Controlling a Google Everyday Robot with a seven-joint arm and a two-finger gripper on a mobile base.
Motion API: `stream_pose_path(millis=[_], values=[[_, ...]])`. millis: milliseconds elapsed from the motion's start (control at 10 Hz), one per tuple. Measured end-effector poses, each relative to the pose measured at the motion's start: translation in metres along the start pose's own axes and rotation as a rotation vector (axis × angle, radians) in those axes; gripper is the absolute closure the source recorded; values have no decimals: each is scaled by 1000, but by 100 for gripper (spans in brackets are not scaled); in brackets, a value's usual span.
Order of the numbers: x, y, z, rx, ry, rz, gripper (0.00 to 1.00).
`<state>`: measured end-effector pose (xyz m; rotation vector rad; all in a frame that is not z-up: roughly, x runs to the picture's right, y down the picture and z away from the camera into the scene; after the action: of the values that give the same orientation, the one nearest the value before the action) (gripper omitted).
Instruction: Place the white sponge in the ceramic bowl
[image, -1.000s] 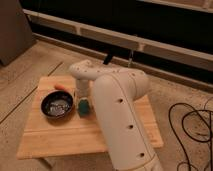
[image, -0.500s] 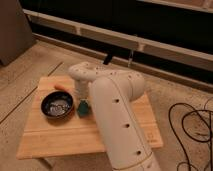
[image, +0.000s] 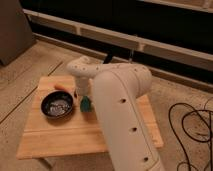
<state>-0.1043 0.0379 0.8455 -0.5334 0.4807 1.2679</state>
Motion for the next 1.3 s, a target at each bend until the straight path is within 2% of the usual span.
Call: stream_pose_path(millis=[200,400,500,700,1300], values=[[9,4,-55,26,-150,5,100],[13,20,-82,20,-225,-6,100],[12,35,-91,2,-250,-16,100],[8,65,-93,-37,-257,-38,100],[8,66,-93,-42,-254,-35,100]])
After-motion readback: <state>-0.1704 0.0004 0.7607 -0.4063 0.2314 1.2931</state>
